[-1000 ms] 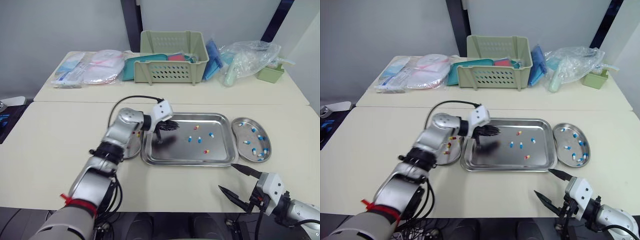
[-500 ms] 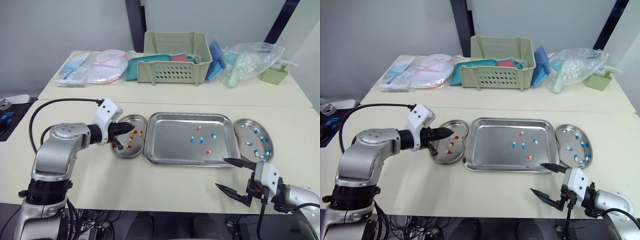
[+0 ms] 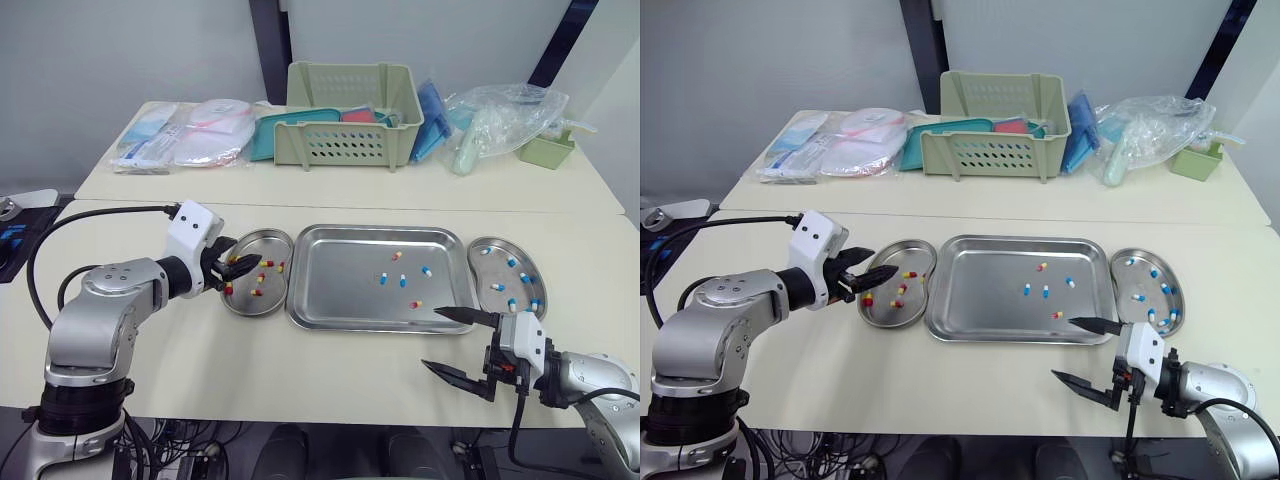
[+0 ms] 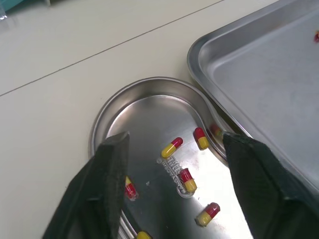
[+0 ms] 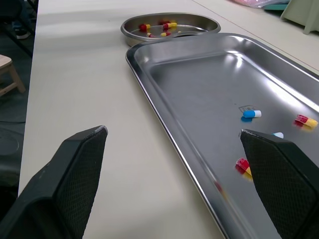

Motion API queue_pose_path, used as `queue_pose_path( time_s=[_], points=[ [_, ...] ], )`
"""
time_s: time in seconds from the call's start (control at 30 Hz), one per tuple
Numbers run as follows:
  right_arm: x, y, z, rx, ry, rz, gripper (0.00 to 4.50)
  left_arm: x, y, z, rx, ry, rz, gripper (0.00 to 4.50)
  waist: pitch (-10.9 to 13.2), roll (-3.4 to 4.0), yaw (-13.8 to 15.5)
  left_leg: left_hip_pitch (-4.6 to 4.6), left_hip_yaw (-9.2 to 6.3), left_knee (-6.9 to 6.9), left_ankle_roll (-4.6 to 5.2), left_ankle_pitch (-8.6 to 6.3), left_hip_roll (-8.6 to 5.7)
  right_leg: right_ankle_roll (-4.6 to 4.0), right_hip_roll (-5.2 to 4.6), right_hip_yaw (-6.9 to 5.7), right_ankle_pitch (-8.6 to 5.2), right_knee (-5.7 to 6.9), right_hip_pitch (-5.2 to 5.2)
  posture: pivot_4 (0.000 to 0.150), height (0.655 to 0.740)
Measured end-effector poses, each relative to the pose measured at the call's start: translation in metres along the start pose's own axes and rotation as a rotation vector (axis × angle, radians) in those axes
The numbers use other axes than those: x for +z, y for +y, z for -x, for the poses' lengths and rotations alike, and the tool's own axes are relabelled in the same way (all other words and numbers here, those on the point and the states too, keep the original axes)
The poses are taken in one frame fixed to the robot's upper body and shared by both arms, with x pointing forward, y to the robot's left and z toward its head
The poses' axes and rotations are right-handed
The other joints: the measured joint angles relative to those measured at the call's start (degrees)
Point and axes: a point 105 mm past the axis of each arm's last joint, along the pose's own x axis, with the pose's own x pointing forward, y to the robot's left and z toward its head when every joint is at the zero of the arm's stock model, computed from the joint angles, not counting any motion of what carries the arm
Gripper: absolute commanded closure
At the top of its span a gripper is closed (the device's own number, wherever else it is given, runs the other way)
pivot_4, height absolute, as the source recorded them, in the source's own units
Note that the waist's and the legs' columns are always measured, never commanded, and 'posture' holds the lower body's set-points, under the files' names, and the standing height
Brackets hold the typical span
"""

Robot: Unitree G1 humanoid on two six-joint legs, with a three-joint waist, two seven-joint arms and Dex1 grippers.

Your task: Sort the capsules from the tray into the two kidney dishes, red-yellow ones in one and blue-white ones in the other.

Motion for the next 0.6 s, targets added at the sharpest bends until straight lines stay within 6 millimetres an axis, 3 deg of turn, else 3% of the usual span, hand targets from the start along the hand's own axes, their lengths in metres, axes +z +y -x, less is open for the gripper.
queue_pose_path(
  time_s=[0.03, 0.07, 0.4, 0.6],
  points=[
    [0.0, -0.001, 0.0, 0.001, 0.0, 0.0, 0.0, 0.0, 0.001, 0.0, 0.005, -0.001, 0.003, 0.1, 0.0, 0.0, -0.01, 0.0, 0.0, 0.0, 0.0, 0.0, 0.0, 0.0, 0.0, 0.0, 0.0, 0.0, 0.0, 0.15, 0.74],
    [0.001, -0.002, -0.001, 0.001, 0.0, 0.002, 0.0, 0.0, 0.002, 0.001, 0.01, -0.004, 0.005, 0.04, 0.0, 0.0, 0.0, 0.0, -0.01, 0.0, 0.0, 0.0, 0.0, 0.0, 0.0, 0.0, 0.0, 0.0, 0.0, 0.15, 0.74],
    [0.004, -0.008, -0.003, -0.009, 0.008, 0.014, 0.0, -0.012, 0.002, 0.013, -0.018, -0.042, 0.061, 0.04, 0.0, 0.0, -0.1, 0.0, 0.0, -0.01, 0.0, 0.0, 0.01, 0.0, 0.0, 0.0, 0.0, 0.0, -0.02, 0.15, 0.74],
    [0.007, -0.021, 0.011, -0.124, 0.034, 0.085, 0.0, -0.017, 0.015, 0.043, -0.001, -0.105, 0.011, 0.04, 0.0, 0.01, -0.02, 0.0, 0.02, -0.05, 0.0, 0.0, 0.02, -0.01, 0.0, 0.02, 0.0, -0.01, -0.04, 0.15, 0.74]
  ],
)
